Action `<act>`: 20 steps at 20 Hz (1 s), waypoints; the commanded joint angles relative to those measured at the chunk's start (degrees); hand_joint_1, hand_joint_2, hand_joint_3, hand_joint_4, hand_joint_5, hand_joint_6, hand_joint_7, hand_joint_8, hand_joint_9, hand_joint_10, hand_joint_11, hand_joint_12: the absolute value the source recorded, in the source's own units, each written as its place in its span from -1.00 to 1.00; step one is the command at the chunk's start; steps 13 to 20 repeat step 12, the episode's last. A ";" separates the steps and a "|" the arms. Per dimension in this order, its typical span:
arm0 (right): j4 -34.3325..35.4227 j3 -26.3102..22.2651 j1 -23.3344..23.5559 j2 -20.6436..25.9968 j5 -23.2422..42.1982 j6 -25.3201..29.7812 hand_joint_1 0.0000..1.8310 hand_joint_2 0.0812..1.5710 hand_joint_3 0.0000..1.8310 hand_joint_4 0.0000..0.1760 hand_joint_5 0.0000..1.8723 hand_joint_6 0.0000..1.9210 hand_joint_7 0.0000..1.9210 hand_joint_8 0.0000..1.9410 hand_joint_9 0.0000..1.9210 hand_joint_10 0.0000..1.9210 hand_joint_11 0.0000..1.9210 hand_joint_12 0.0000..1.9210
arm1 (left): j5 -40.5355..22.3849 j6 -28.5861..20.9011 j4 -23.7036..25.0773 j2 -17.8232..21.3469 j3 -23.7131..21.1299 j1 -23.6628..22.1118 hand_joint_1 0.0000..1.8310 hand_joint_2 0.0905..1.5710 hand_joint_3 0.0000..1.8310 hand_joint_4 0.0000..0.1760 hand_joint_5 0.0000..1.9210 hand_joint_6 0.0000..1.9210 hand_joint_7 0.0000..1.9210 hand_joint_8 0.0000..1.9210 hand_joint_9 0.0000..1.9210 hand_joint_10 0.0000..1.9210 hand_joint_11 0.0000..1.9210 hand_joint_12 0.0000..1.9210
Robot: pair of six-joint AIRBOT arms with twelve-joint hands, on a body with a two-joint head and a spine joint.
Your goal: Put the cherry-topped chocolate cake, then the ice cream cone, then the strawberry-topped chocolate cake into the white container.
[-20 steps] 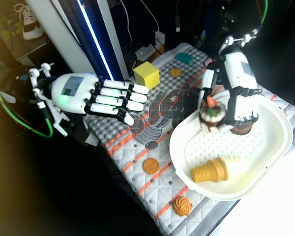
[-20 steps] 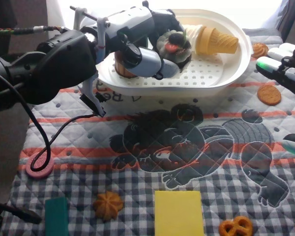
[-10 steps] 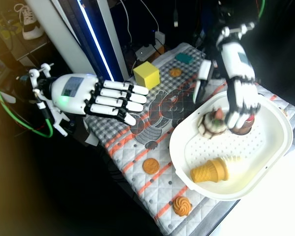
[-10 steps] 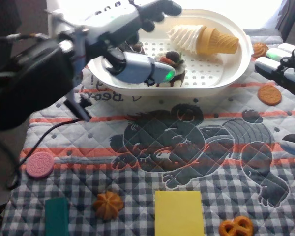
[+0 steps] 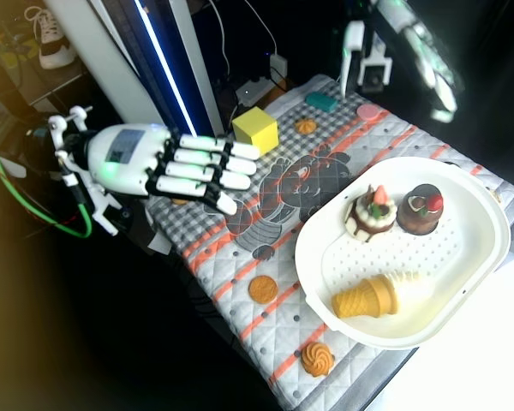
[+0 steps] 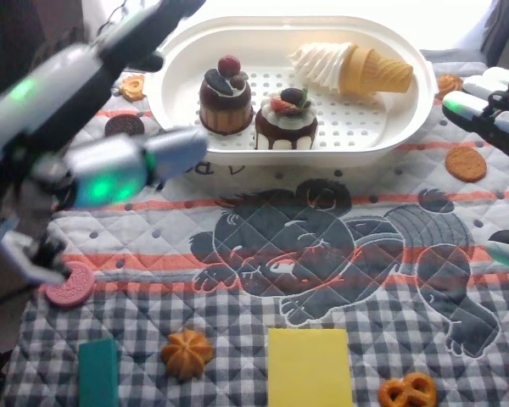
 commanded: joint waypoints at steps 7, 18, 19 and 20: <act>1.01 -0.80 0.13 1.22 10.42 -0.83 -0.41 0.56 -1.00 -1.00 -1.00 -1.00 -1.00 -1.00 -1.00 -0.80 -1.00 0.29 | -23.67 -5.33 -1.73 4.41 -4.85 12.73 -0.19 0.68 -1.00 0.61 -1.00 -1.00 -1.00 -1.00 -0.95 -0.99 -1.00 -0.34; 2.45 -1.17 0.07 1.65 13.77 -2.53 -0.38 0.61 -1.00 -1.00 -1.00 -1.00 -1.00 -1.00 -1.00 -0.84 -1.00 0.44 | -31.90 -5.34 -2.33 5.79 -6.97 18.35 -0.22 0.68 -1.00 0.71 -1.00 -1.00 -0.96 -1.00 -0.93 -0.99 -1.00 -0.47; 2.45 -1.17 0.07 1.65 13.77 -2.53 -0.38 0.61 -1.00 -1.00 -1.00 -1.00 -1.00 -1.00 -1.00 -0.84 -1.00 0.44 | -31.90 -5.34 -2.33 5.79 -6.97 18.35 -0.22 0.68 -1.00 0.71 -1.00 -1.00 -0.96 -1.00 -0.93 -0.99 -1.00 -0.47; 2.45 -1.17 0.07 1.65 13.77 -2.53 -0.38 0.61 -1.00 -1.00 -1.00 -1.00 -1.00 -1.00 -1.00 -0.84 -1.00 0.44 | -31.90 -5.34 -2.33 5.79 -6.97 18.35 -0.22 0.68 -1.00 0.71 -1.00 -1.00 -0.96 -1.00 -0.93 -0.99 -1.00 -0.47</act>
